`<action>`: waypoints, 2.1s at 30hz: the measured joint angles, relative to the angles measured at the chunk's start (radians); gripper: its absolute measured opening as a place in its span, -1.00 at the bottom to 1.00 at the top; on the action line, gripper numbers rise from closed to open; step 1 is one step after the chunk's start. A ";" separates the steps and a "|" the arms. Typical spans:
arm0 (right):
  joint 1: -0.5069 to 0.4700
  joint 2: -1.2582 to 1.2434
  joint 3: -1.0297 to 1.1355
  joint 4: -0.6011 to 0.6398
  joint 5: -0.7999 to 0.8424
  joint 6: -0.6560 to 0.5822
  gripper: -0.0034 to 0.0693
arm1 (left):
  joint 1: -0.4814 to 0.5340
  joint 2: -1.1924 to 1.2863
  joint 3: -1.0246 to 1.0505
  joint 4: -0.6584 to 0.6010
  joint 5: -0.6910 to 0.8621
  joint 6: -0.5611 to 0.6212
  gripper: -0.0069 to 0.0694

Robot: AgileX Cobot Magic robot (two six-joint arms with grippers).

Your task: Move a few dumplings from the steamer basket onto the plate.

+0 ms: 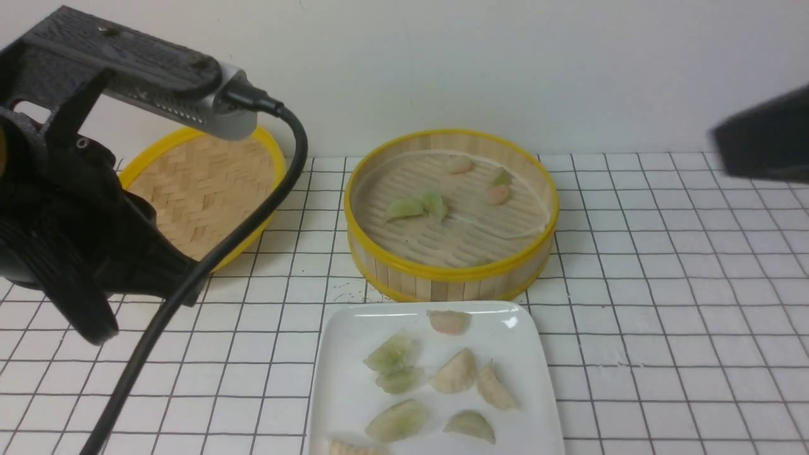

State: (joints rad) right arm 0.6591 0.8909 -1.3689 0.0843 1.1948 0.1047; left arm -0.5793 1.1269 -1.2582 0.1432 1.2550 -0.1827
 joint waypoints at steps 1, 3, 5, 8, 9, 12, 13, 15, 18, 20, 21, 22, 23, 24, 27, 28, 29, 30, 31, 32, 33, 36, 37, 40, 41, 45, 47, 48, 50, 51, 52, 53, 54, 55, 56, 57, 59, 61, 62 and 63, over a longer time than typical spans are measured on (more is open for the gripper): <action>0.000 -0.084 0.061 -0.016 -0.046 0.000 -0.94 | 0.000 0.000 0.000 -0.007 0.000 0.000 -0.83; 0.000 -0.184 0.146 -0.035 -0.114 0.003 -0.94 | 0.000 0.000 0.000 -0.015 0.000 0.000 -0.83; 0.000 -0.271 0.243 -0.052 -0.178 0.005 -0.94 | 0.000 0.000 0.000 -0.024 0.000 0.000 -0.83; 0.000 -0.556 0.526 -0.111 -0.389 0.035 -0.94 | 0.000 0.000 0.000 -0.043 0.000 0.000 -0.83; 0.000 -0.616 0.603 -0.134 -0.433 0.051 -0.94 | 0.000 0.000 0.000 -0.045 0.000 0.000 -0.83; 0.000 -0.786 0.750 -0.191 -0.541 0.130 -0.94 | 0.000 0.000 0.000 -0.047 0.000 0.000 -0.83; 0.000 -0.861 0.813 -0.224 -0.595 0.182 -0.94 | 0.000 0.000 0.000 -0.047 0.000 0.000 -0.83; 0.000 -0.901 0.890 -0.291 -0.640 0.275 -0.94 | 0.000 0.000 0.000 -0.047 0.000 0.000 -0.83; 0.000 -0.905 0.938 -0.376 -0.654 0.387 -0.94 | 0.000 0.000 0.000 -0.052 0.000 0.000 -0.83; 0.000 -0.904 0.943 -0.420 -0.673 0.427 -0.94 | 0.000 -0.001 0.000 -0.046 0.000 0.000 -0.83; 0.000 -0.902 0.945 -0.434 -0.682 0.435 -0.94 | 0.000 -0.007 0.002 -0.044 0.000 0.000 -0.83; 0.000 -0.902 0.945 -0.438 -0.684 0.437 -0.94 | 0.000 -0.010 0.002 -0.044 0.000 0.000 -0.83; 0.000 -0.901 0.945 -0.457 -0.685 0.442 -0.94 | 0.000 -0.023 0.004 -0.042 0.000 0.000 -0.83; 0.000 -0.901 0.945 -0.463 -0.685 0.443 -0.94 | 0.000 -0.037 0.005 -0.042 0.000 0.000 -0.83; 0.000 -0.901 0.945 -0.485 -0.688 0.446 -0.94 | 0.000 -0.115 0.017 -0.039 0.000 -0.004 -0.83; 0.000 -0.901 0.945 -0.487 -0.688 0.446 -0.94 | 0.000 -0.169 0.028 -0.039 -0.001 -0.009 -0.83; 0.000 -0.901 0.945 -0.488 -0.688 0.446 -0.94 | 0.000 -0.212 0.044 -0.039 -0.013 -0.011 -0.83; 0.000 -0.901 0.945 -0.490 -0.688 0.446 -0.94 | 0.000 -0.239 0.060 -0.039 -0.029 -0.011 -0.83; 0.000 -0.901 0.945 -0.493 -0.688 0.446 -0.94 | 0.000 -0.286 0.083 -0.039 -0.066 -0.011 -0.83; 0.000 -0.901 0.945 -0.493 -0.689 0.446 -0.94 | 0.000 -0.333 0.108 -0.038 -0.114 -0.011 -0.83; 0.000 -0.901 0.945 -0.494 -0.689 0.446 -0.94 | 0.000 -0.382 0.136 -0.037 -0.167 -0.014 -0.83; 0.000 -0.901 0.945 -0.496 -0.689 0.446 -0.94 | 0.000 -0.507 0.225 -0.029 -0.326 -0.017 -0.83; 0.000 -0.901 0.945 -0.496 -0.689 0.446 -0.94 | 0.000 -0.536 0.252 -0.022 -0.370 -0.017 -0.83; 0.000 -0.901 0.945 -0.496 -0.691 0.446 -0.94 | 0.000 -0.619 0.328 0.001 -0.488 -0.017 -0.83; 0.000 -0.901 0.945 -0.496 -0.691 0.446 -0.94 | 0.000 -0.638 0.349 0.002 -0.507 -0.017 -0.83; 0.000 -0.901 0.945 -0.496 -0.691 0.446 -0.94 | 0.000 -0.702 0.386 0.002 -0.530 -0.017 -0.83; 0.000 -0.901 0.945 -0.496 -0.691 0.446 -0.94 | 0.000 -0.714 0.388 0.003 -0.530 -0.017 -0.83; 0.000 -0.901 0.945 -0.496 -0.691 0.446 -0.94 | 0.000 -0.717 0.388 0.005 -0.530 -0.017 -0.83; 0.000 -0.901 0.945 -0.496 -0.691 0.446 -0.94 | 0.000 -0.718 0.388 0.005 -0.530 -0.017 -0.83; 0.000 -0.901 0.945 -0.496 -0.691 0.446 -0.94 | 0.000 -0.718 0.389 0.005 -0.530 -0.017 -0.83; 0.000 -0.901 0.945 -0.496 -0.691 0.446 -0.94 | 0.000 -0.718 0.389 0.005 -0.530 -0.017 -0.83; 0.000 -0.901 0.945 -0.496 -0.691 0.446 -0.94 | 0.000 -0.718 0.389 0.006 -0.530 -0.017 -0.83; 0.000 -0.901 0.945 -0.496 -0.691 0.446 -0.94 | 0.000 -0.718 0.389 0.006 -0.530 -0.017 -0.83; 0.000 -0.901 0.945 -0.496 -0.691 0.446 -0.94 | 0.000 -0.718 0.389 0.006 -0.530 -0.017 -0.83; 0.000 -0.901 0.945 -0.496 -0.691 0.446 -0.94 | 0.000 -0.718 0.389 0.006 -0.530 -0.017 -0.83; 0.000 -0.901 0.945 -0.496 -0.691 0.446 -0.94 | 0.000 -0.718 0.389 0.006 -0.530 -0.017 -0.83; 0.000 -0.901 0.945 -0.496 -0.691 0.446 -0.94 | 0.000 -0.718 0.390 0.006 -0.530 -0.017 -0.83; 0.000 -0.901 0.945 -0.496 -0.691 0.446 -0.94 | 0.000 -0.719 0.410 0.008 -0.544 -0.010 -0.83; 0.000 -0.901 0.945 -0.496 -0.692 0.446 -0.94 | 0.003 -0.722 0.423 0.008 -0.557 -0.003 -0.83; 0.000 -0.901 0.945 -0.496 -0.692 0.446 -0.94 | 0.012 -0.727 0.443 0.006 -0.575 0.007 -0.83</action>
State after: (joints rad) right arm 0.6591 -0.0098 -0.4244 -0.4117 0.5030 0.5503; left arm -0.5677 0.4000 -0.8148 0.1495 0.6801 -0.1754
